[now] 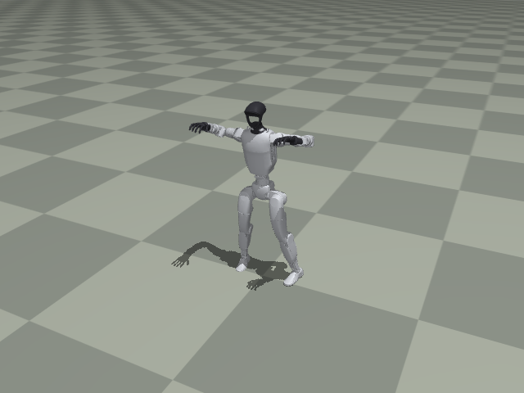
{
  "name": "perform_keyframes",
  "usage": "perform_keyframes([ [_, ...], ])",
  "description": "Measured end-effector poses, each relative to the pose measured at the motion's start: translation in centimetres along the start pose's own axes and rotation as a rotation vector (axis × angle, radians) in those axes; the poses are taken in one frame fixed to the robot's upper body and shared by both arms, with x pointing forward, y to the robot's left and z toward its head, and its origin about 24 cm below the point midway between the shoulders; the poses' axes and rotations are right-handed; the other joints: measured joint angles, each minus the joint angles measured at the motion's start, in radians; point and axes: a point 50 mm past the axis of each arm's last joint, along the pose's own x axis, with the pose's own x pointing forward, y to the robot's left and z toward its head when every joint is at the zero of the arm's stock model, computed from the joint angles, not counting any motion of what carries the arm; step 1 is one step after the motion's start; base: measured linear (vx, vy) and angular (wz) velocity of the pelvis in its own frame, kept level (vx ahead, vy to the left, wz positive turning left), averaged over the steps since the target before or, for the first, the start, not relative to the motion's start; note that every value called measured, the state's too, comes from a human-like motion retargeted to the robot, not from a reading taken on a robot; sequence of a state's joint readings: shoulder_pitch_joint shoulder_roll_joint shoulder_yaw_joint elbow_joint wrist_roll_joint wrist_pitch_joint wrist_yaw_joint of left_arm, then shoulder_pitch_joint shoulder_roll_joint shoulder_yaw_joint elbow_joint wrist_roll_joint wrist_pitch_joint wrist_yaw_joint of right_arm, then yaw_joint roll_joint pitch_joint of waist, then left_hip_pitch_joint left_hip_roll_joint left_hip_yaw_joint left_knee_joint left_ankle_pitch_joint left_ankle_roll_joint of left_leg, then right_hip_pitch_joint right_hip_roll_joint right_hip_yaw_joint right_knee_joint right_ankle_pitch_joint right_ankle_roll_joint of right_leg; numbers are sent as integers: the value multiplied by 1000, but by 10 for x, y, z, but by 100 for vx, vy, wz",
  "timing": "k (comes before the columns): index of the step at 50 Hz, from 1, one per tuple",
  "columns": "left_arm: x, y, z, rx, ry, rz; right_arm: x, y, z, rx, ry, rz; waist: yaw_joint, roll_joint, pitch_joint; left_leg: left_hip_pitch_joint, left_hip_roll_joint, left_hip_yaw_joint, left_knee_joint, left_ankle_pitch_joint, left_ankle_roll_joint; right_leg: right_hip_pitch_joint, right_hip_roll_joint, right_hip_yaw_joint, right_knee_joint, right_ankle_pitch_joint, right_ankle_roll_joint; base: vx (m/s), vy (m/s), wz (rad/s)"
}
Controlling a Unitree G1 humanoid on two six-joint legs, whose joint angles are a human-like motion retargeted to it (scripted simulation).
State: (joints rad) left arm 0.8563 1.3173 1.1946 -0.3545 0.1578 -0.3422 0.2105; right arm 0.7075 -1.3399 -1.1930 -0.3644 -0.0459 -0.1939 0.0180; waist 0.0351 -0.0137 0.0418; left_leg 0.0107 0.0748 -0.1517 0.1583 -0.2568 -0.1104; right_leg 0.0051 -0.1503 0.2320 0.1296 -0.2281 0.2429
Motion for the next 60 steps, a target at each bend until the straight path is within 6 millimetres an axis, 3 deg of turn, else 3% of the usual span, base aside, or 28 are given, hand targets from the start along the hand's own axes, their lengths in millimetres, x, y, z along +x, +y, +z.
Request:
perform_keyframes([
  [2,0,-1,2,-35,-6,9,-1,1,1,18,-3,-15,1,-2,2,0,-1,1,0,-2,1,-3,0,3,3,-6,-1,0,0,0],
  [4,2,-3,8,-177,-29,46,-4,3,3,90,-12,-78,8,-11,8,-1,-4,5,1,-9,5,-15,-1,15,19,-29,-7,0,0,0],
  [12,1,-5,12,-180,-38,73,-11,6,5,103,-14,-121,-16,-24,38,0,-9,-7,8,-13,8,-17,-1,6,54,-58,-14,1,0,1],
  [18,-3,-8,16,-288,-32,108,-23,2,13,35,-10,-166,-16,-41,48,-8,-9,-12,10,-22,14,-22,-2,2,54,-74,-14,7,-1,3],
  [25,-8,-8,25,-295,-48,165,-33,-4,43,96,-119,-243,10,-69,65,-19,-11,-9,20,-47,23,-27,-6,-4,48,-86,-12,13,0,0],
  [30,-10,-8,35,-329,-73,182,-35,-6,54,126,-163,-255,26,-85,76,-33,-17,-16,40,-58,23,-25,-12,-15,43,-85,-9,17,4,10],
  [32,-5,-15,43,-396,-101,166,-31,-3,57,202,-172,-270,49,-101,110,-35,-29,-20,80,-88,35,-16,-18,-21,68,-98,-13,18,8,15],
  [37,-5,-34,53,-553,-79,83,-30,9,60,403,-172,-281,69,-123,96,-48,-39,-12,125,-102,49,-66,-10,-27,187,-102,-31,23,8,7],
  [42,2,-48,52,-774,-24,114,-24,21,54,563,-127,-329,40,-108,144,-69,-15,5,163,-82,59,-225,63,28,480,-14,-61,21,9,1],
  [45,17,-53,54,-931,-9,173,-21,30,48,728,-81,-359,-7,-77,154,-111,13,-6,217,-82,59,-379,145,62,711,57,-40,23,5,14],
  [48,41,-53,58,-1103,-19,268,-21,49,47,985,-16,-363,-55,-45,162,-122,38,-4,248,-83,49,-481,151,15,782,10,-47,34,1,13],
  [52,91,-52,64,-1287,-51,450,-24,84,57,1255,75,-272,-100,-15,160,-80,50,11,237,-36,15,-484,71,-93,544,-43,-105,48,-5,4],
  [55,131,-44,66,-1322,-56,599,-25,102,73,1325,71,-165,-141,2,163,-45,50,-8,272,13,-21,-394,76,-89,253,-40,-107,61,-15,14],
  [58,168,-31,59,-1286,-12,690,-17,107,90,1337,-2,-72,-170,11,178,-71,36,-28,455,90,-34,-309,114,-22,157,-10,-128,66,-20,-1],
  [60,187,-21,49,-1251,36,714,-9,105,99,1353,-62,-28,-166,22,191,-137,28,-22,656,178,-29,-291,139,-6,232,-61,-167,67,-18,-41],
])
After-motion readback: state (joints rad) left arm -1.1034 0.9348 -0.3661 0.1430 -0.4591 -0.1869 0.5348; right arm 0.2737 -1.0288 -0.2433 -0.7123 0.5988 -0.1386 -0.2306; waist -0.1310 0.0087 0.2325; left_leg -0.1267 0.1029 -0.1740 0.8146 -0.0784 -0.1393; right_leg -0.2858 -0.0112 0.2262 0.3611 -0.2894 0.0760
